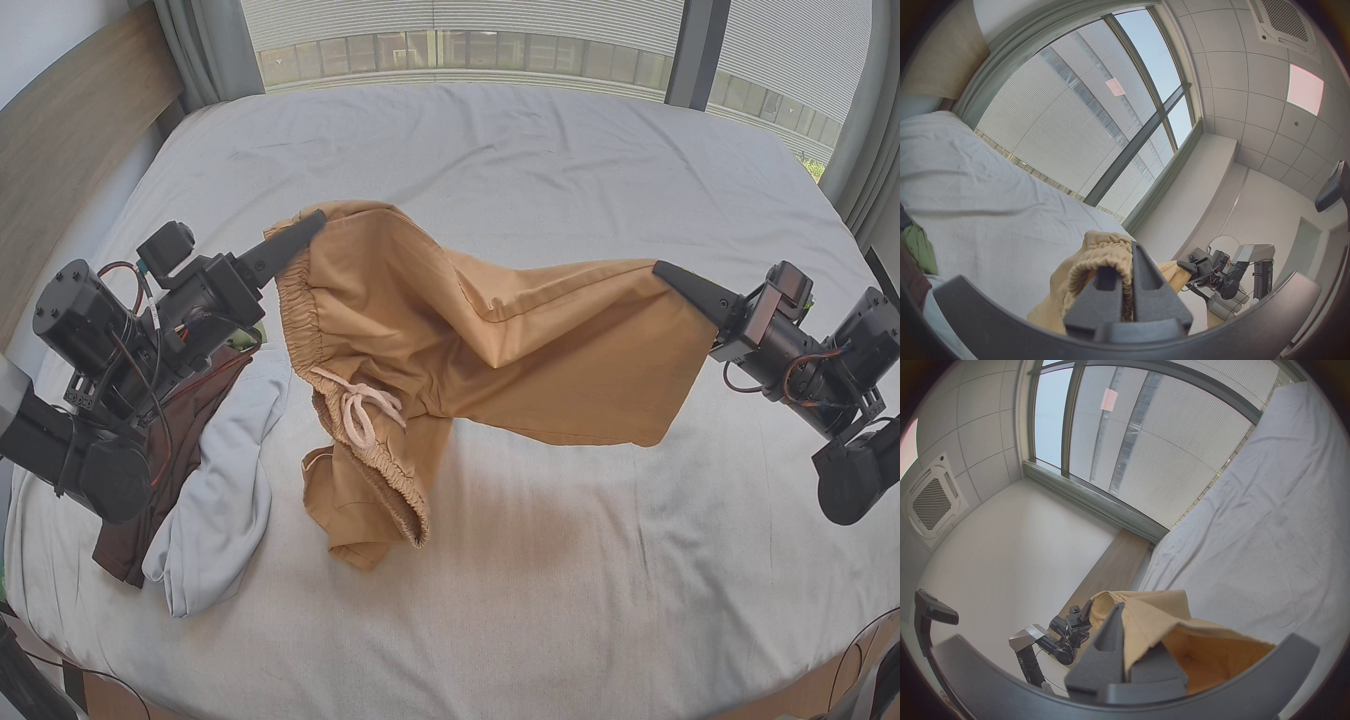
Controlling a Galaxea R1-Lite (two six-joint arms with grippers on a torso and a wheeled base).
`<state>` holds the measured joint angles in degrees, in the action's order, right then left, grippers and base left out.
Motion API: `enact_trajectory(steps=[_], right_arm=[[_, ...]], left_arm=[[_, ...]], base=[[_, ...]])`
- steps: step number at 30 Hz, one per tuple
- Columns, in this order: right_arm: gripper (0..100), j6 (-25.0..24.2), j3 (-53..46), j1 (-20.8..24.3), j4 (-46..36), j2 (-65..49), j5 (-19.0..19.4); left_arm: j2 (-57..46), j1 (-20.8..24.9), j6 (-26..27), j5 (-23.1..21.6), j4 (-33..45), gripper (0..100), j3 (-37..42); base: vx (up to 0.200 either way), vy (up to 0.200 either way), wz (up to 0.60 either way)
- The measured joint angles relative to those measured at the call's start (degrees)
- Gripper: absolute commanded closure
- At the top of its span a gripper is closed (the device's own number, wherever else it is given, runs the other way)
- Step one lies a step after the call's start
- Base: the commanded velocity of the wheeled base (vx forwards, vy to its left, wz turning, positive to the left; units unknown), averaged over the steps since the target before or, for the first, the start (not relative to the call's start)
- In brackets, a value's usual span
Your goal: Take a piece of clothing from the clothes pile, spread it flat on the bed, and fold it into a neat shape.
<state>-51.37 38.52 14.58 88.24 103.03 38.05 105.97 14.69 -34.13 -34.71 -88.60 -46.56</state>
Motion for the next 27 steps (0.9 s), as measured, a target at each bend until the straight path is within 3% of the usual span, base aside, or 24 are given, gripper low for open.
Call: enact_trajectory(steps=[9, 18, 27], right_arm=[[100, -0.2, -0.5, -0.1, -0.2, -5.7, 0.4], [100, -0.2, -0.5, -0.5, -0.6, -8.7, 0.4], [100, -0.3, -0.3, -3.3, -0.6, -9.3, 1.0]], left_arm=[[-3.2, 0.0, -0.5, -1.4, 0.0, 100, 0.4], [-7.4, -0.7, -6.3, -2.2, 0.1, 100, 0.9], [-8.2, -5.5, -6.5, -5.0, 0.1, 100, 1.1]], base=[[0.0, 0.0, 0.0], [0.0, 0.0, 0.0], [0.0, 0.0, 0.0]])
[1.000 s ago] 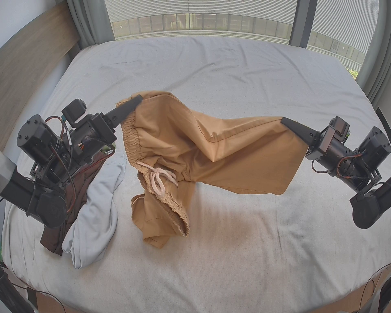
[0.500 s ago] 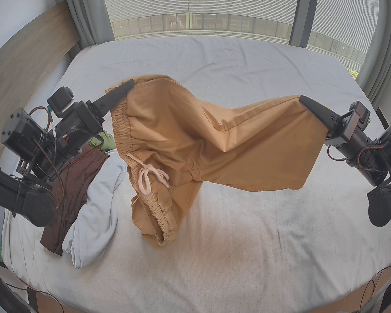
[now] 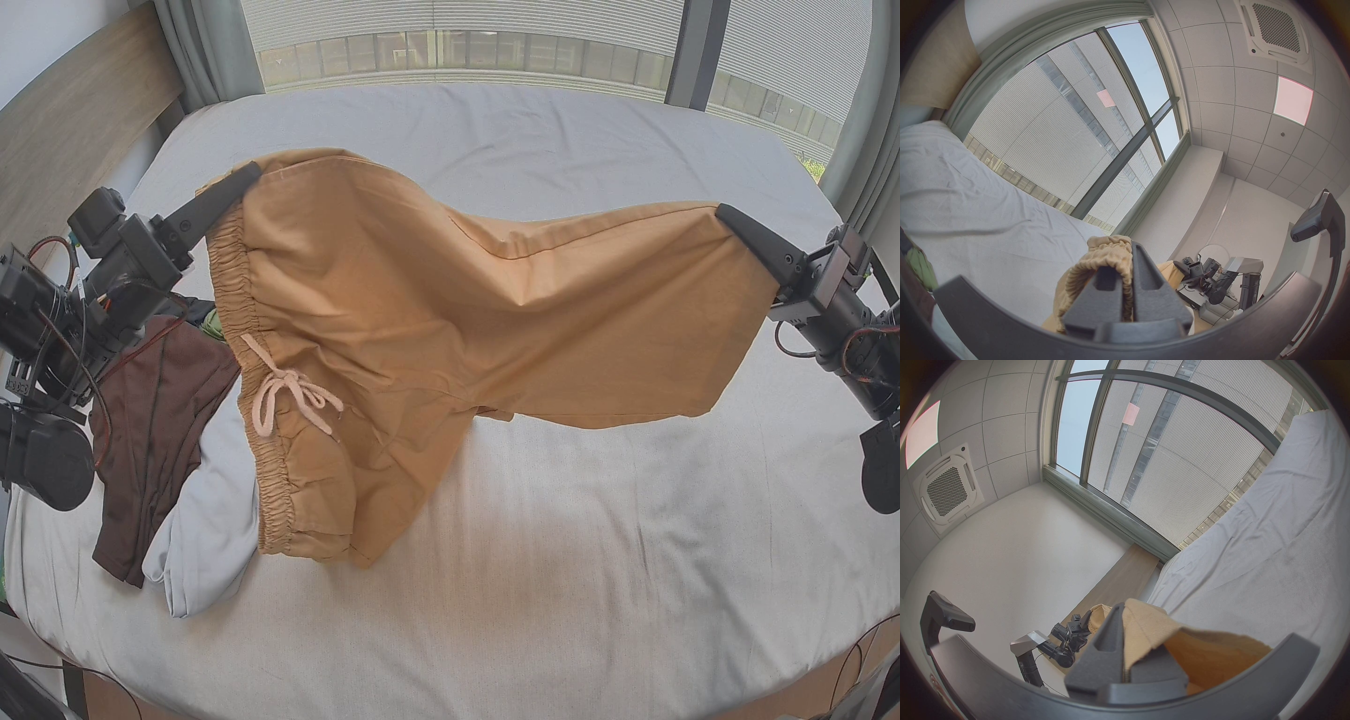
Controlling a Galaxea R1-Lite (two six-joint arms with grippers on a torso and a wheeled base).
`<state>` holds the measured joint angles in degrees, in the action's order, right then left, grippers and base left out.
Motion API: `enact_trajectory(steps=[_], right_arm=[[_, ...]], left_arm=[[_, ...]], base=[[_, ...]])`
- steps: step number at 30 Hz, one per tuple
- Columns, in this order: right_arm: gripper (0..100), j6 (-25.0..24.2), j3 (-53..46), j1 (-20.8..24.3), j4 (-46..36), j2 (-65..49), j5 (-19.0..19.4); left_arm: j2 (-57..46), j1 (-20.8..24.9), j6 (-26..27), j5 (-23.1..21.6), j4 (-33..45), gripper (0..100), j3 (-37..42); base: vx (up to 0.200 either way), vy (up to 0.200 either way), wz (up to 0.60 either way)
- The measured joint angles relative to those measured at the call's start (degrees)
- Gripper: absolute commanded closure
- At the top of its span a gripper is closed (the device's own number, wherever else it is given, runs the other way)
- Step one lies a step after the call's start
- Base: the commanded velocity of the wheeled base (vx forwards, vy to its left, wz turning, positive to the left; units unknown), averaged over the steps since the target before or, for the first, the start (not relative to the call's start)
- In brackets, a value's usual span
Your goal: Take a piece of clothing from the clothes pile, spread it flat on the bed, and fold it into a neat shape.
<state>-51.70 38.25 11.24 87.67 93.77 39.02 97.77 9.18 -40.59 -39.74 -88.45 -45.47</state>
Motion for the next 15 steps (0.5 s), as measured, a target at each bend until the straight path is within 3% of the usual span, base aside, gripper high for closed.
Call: enact_trajectory(steps=[15], right_arm=[[100, -0.9, 2.0, -4.0, 0.5, 4.7, 0.8]], left_arm=[[1.8, -3.9, 0.3, -0.6, 0.0, 100, -0.1]], base=[[0.0, 0.0, 0.0]])
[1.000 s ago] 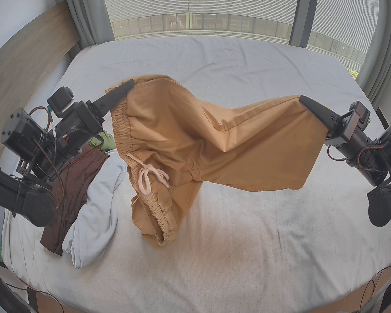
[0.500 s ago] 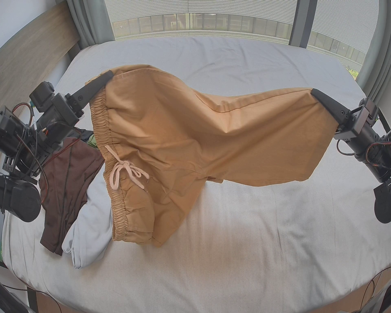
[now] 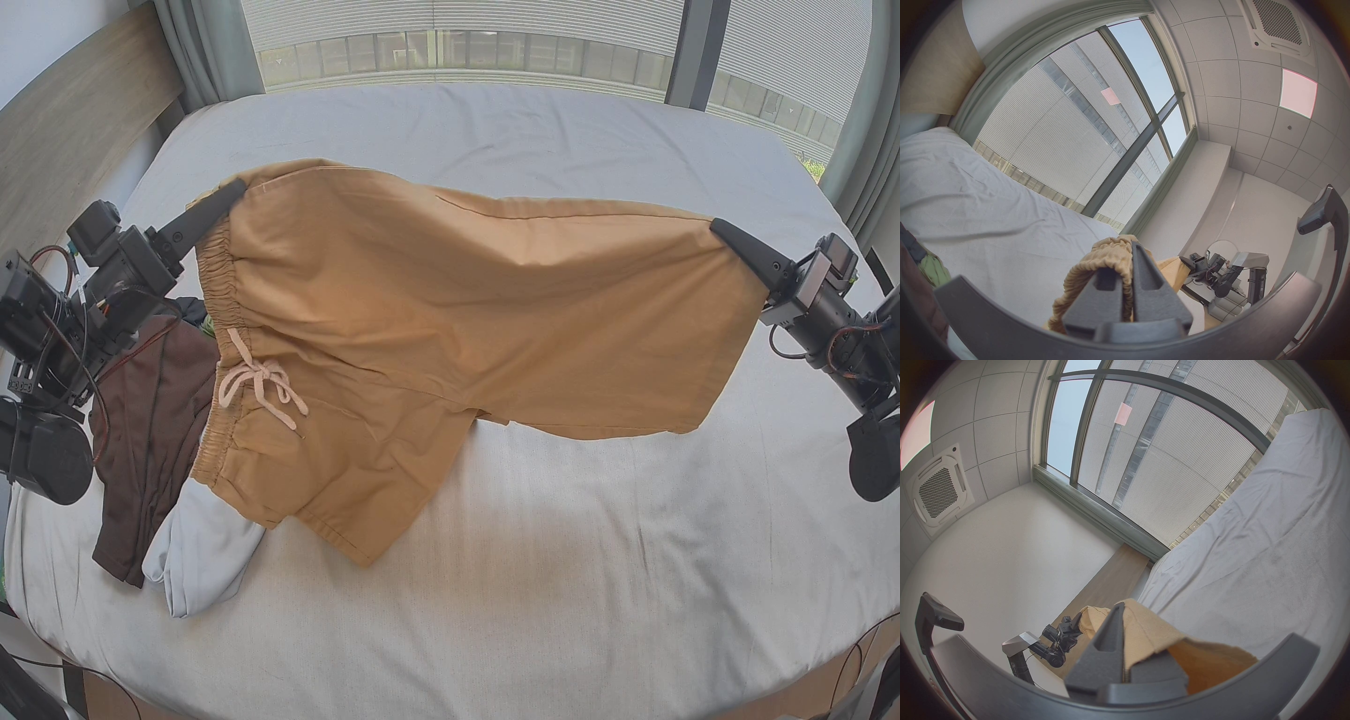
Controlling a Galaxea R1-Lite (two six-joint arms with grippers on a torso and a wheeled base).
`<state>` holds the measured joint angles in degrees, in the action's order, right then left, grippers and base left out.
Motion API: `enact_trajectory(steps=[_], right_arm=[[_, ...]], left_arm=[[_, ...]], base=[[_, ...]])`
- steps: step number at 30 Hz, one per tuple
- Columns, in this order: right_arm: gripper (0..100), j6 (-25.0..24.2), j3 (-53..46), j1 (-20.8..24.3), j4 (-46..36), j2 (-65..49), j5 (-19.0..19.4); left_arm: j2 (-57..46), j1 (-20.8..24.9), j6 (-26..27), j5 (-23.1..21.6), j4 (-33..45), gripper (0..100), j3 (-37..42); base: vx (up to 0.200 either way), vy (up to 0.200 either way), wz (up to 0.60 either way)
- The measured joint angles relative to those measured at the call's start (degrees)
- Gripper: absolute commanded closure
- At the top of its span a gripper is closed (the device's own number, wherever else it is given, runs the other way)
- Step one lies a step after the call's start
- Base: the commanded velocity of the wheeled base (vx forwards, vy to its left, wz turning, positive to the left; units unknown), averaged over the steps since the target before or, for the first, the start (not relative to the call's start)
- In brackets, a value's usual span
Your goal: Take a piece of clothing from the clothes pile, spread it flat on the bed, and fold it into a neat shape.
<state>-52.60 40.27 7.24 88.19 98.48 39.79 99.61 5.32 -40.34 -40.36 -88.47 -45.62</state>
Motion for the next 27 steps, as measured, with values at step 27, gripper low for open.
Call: enact_trajectory(steps=[27], right_arm=[[100, -1.6, 0.6, -1.7, 0.1, 2.6, 0.1]], left_arm=[[2.8, -2.5, 1.4, 0.0, -0.1, 100, 0.2]], base=[[0.0, 0.0, 0.0]])
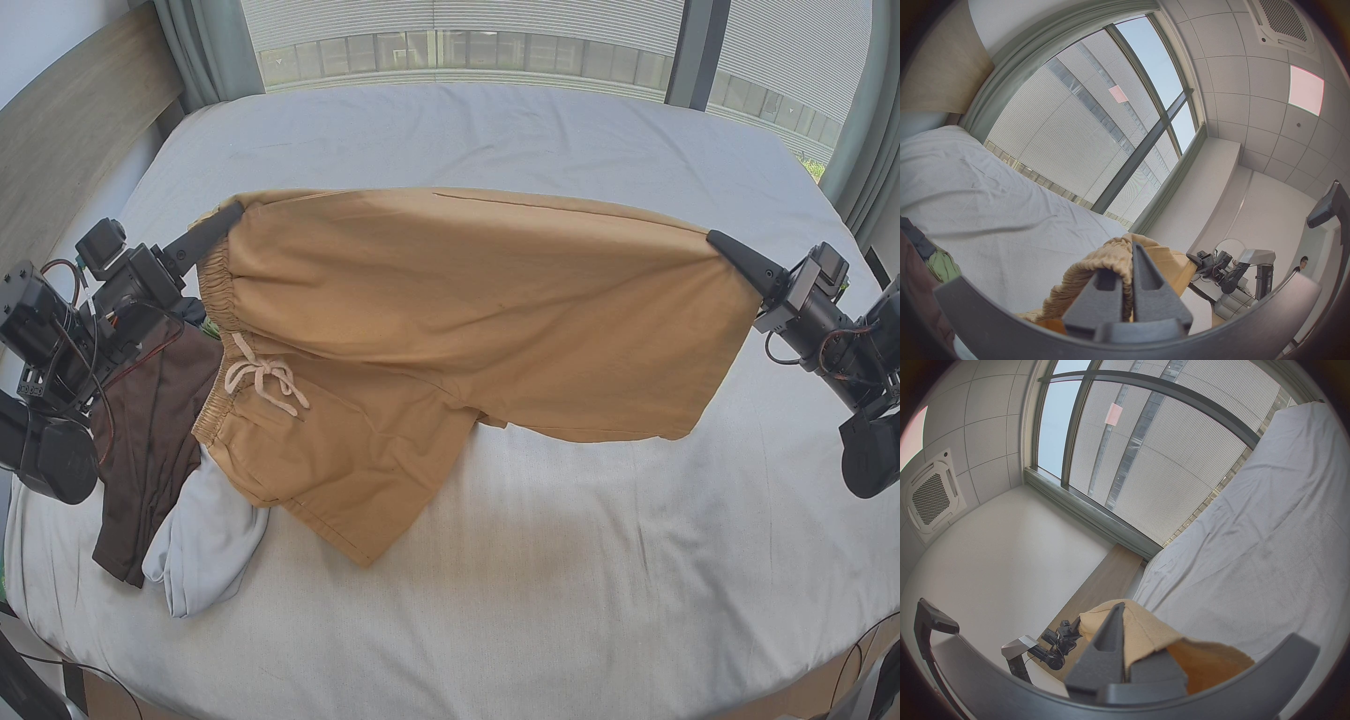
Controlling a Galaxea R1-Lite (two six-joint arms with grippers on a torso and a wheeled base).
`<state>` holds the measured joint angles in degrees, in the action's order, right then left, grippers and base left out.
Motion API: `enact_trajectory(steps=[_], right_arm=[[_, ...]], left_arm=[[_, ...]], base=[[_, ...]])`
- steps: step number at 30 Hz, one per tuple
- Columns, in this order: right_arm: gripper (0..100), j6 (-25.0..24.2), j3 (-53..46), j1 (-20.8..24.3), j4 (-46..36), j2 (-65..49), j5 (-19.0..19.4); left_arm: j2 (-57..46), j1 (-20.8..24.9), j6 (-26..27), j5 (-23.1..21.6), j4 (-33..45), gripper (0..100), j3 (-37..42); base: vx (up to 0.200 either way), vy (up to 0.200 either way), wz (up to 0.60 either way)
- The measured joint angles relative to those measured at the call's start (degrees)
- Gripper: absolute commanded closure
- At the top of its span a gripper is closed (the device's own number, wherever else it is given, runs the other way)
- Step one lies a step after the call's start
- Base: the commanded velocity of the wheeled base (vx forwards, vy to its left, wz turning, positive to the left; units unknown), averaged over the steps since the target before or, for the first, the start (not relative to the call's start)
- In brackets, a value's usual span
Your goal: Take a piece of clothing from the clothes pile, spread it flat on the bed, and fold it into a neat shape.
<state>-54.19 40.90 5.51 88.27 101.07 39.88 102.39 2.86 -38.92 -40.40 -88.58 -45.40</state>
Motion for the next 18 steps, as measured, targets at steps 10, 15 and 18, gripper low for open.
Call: enact_trajectory(steps=[10, 15, 18], right_arm=[[100, 2.6, 1.3, 2.8, 0.0, 3.3, -0.3], [100, 2.7, 1.8, 3.0, 0.0, 4.4, -0.4], [100, 2.6, 2.1, 3.0, 0.0, 4.7, -0.5]], left_arm=[[0.4, -0.5, 0.1, -1.1, 0.0, 100, 1.3], [0.5, -0.5, 0.0, -1.1, 0.0, 100, 1.3], [0.5, -0.6, 0.0, -1.1, 0.0, 100, 1.2]], base=[[0.0, 0.0, 0.0], [0.0, 0.0, 0.0], [0.0, 0.0, 0.0]])
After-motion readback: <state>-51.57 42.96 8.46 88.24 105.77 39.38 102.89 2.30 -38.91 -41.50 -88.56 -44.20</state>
